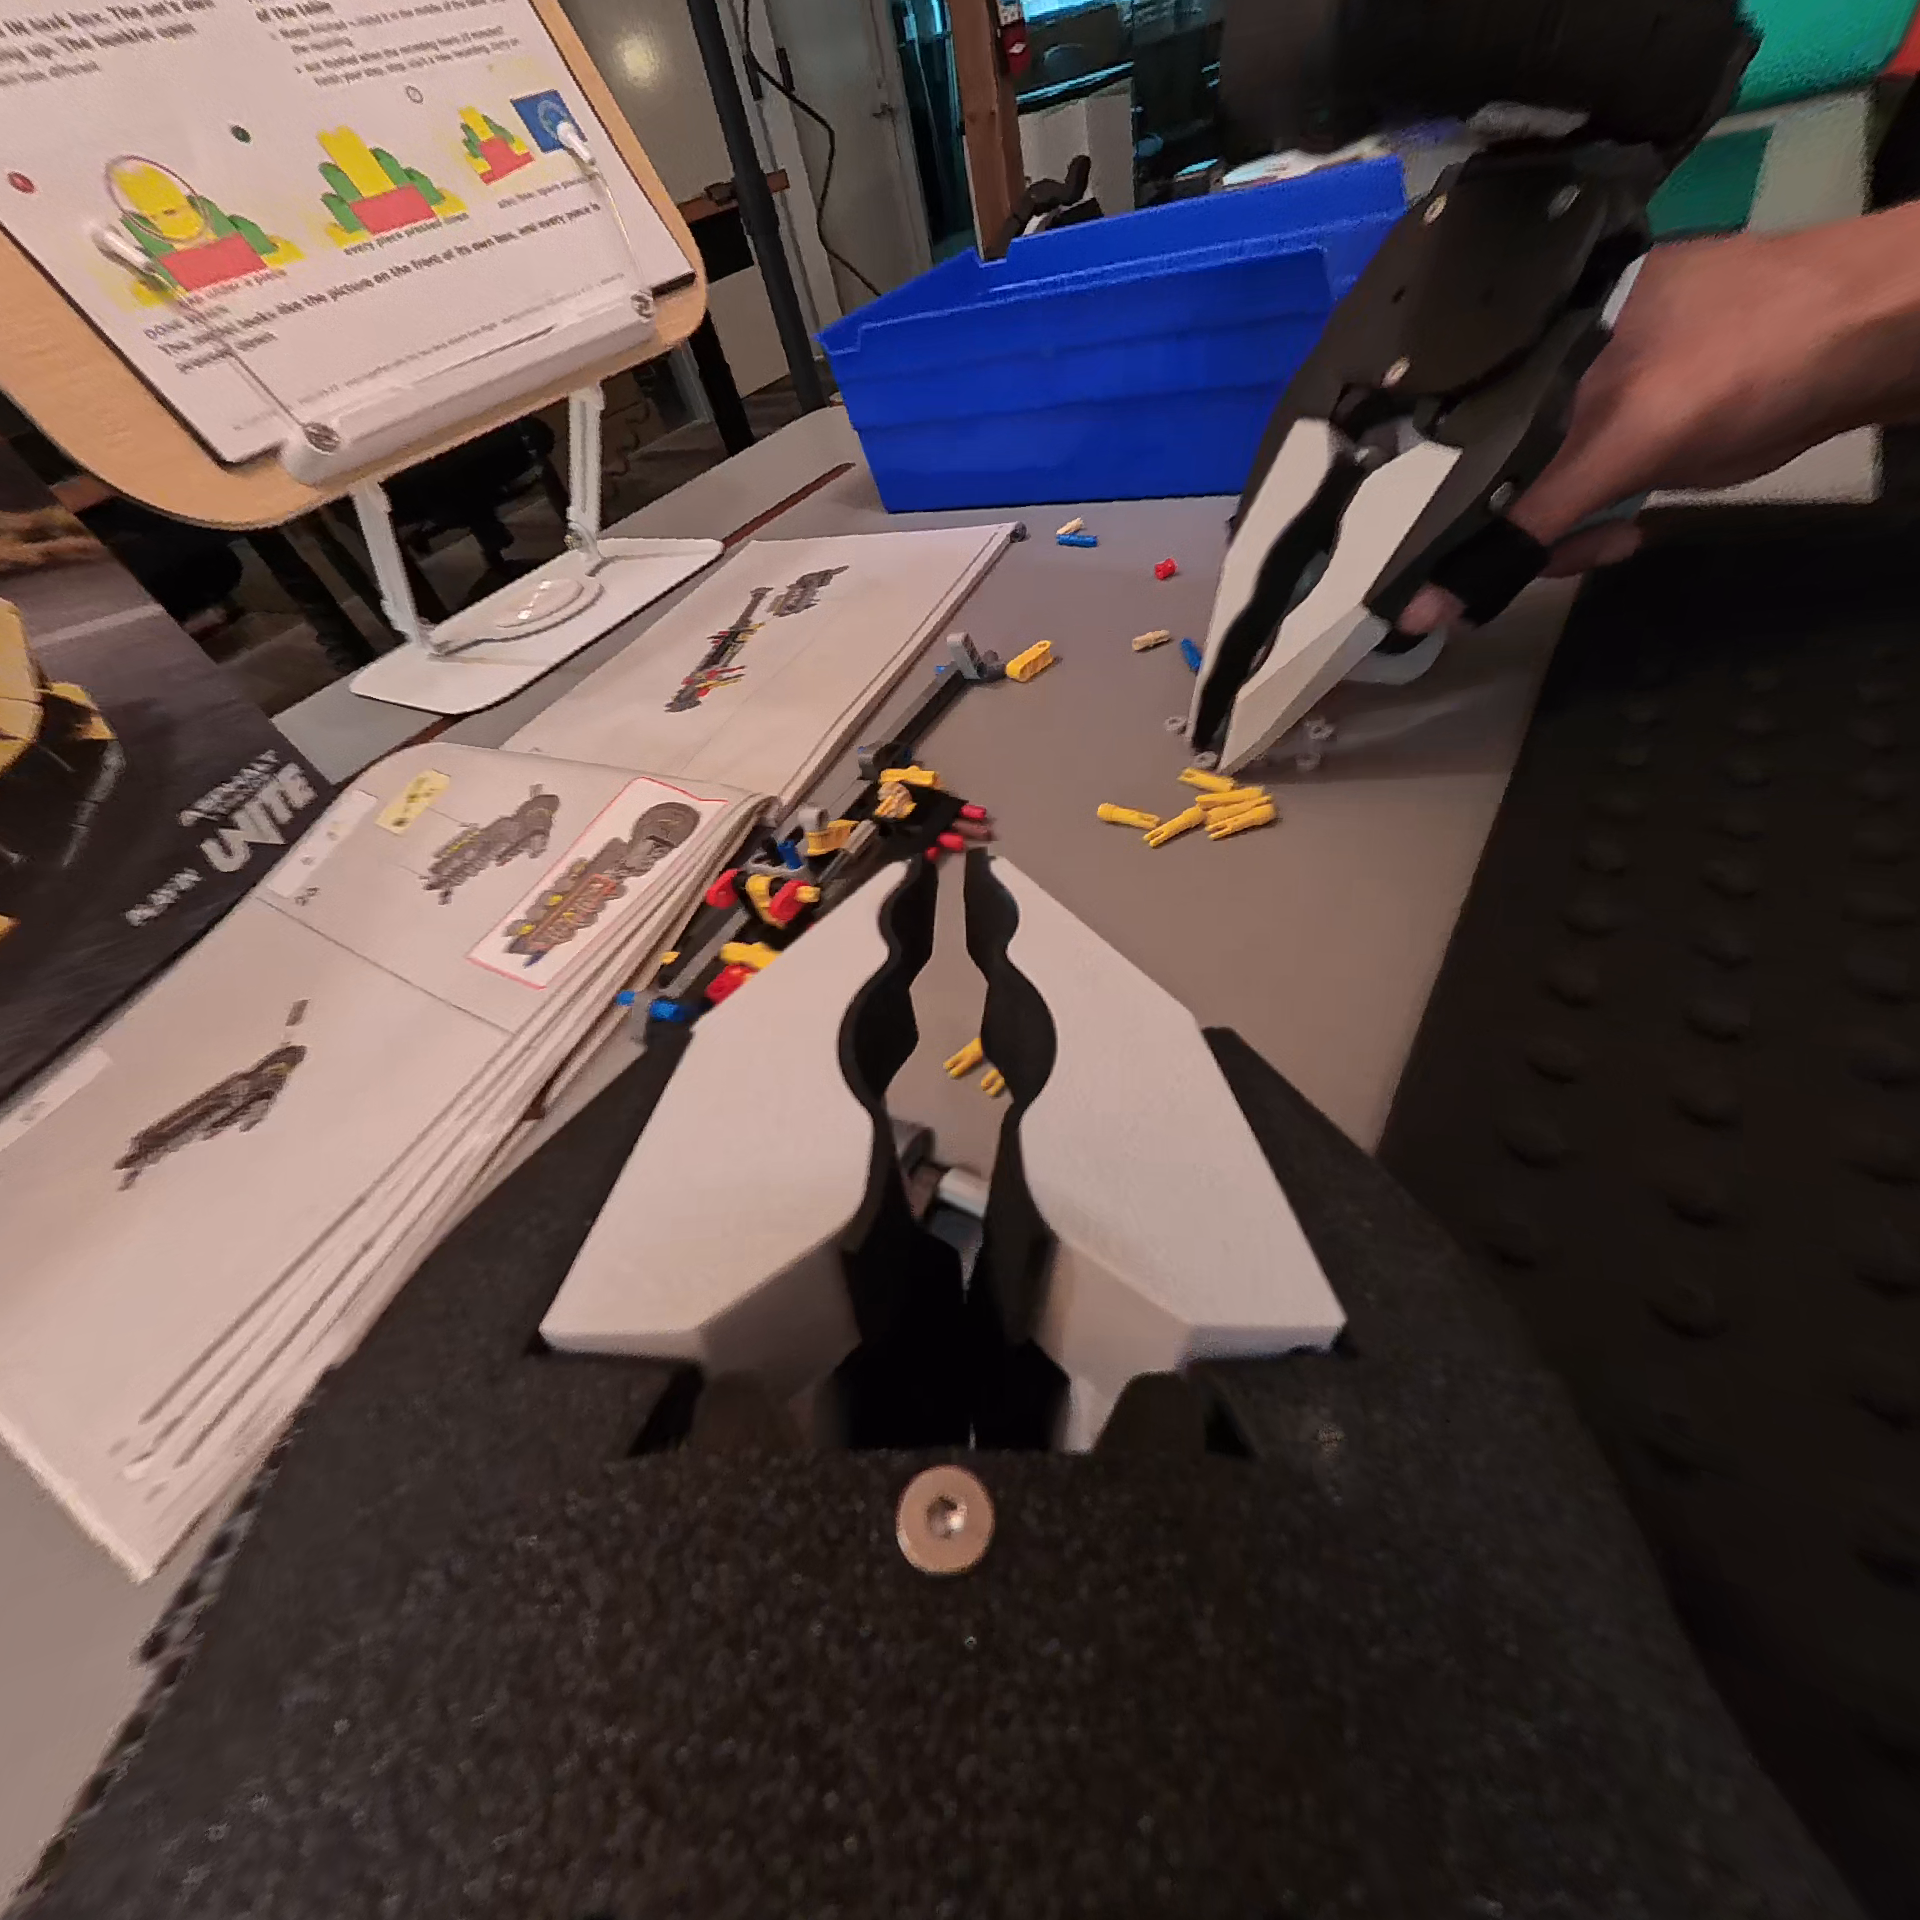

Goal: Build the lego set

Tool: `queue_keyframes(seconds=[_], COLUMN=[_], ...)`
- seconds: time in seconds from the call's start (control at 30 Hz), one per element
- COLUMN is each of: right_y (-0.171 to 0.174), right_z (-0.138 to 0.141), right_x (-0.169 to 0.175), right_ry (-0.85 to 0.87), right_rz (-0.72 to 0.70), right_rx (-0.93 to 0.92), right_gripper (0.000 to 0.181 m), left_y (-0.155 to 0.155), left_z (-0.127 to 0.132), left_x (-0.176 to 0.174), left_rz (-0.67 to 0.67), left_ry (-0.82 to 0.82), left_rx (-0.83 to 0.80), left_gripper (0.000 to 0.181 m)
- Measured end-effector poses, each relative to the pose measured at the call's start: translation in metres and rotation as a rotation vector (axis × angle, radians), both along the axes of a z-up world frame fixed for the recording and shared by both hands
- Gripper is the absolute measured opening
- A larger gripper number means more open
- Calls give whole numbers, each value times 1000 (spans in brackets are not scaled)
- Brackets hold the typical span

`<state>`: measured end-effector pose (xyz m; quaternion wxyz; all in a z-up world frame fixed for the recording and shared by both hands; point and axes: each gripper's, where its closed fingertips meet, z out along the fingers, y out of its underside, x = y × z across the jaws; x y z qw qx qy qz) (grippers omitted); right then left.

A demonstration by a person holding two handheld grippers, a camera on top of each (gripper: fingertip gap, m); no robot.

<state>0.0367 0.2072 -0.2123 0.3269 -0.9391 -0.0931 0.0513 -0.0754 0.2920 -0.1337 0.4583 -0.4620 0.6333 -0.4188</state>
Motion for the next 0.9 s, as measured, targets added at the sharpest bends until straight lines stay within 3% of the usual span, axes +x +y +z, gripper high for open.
queue_keyframes(seconds=[0.1, 0.23, 0.3, 0.47, 0.63, 0.8, 0.9], right_y=[3, 6, 13, 29, 31, 31, 28], right_z=[0, 2, 20, 81, 107, 111, 114], right_x=[-3, -3, -11, -41, -58, -63, -68], right_ry=[4, -37, -60, -188, -221, -212, -196], right_rz=[20, 48, 85, 190, 244, 264, 294], right_rx=[20, 42, 141, 441, 570, 581, 595], right_gripper=[8, 7, 7, 7, 7, 7, 7], left_y=[-6, -27, -37, -52, -64, -68, -71], left_z=[4, 3, 1, 7, 27, 33, 35], left_x=[11, 32, 41, 59, 56, 52, 48], left_rz=[19, -29, -62, -184, -364, -429, -478], left_ry=[49, 272, 380, 472, 481, 464, 471], left_rx=[-39, -291, -448, -758, -1071, -1119, -1146], left_gripper=[3, 11, 21, 23, 20, 2, 1])
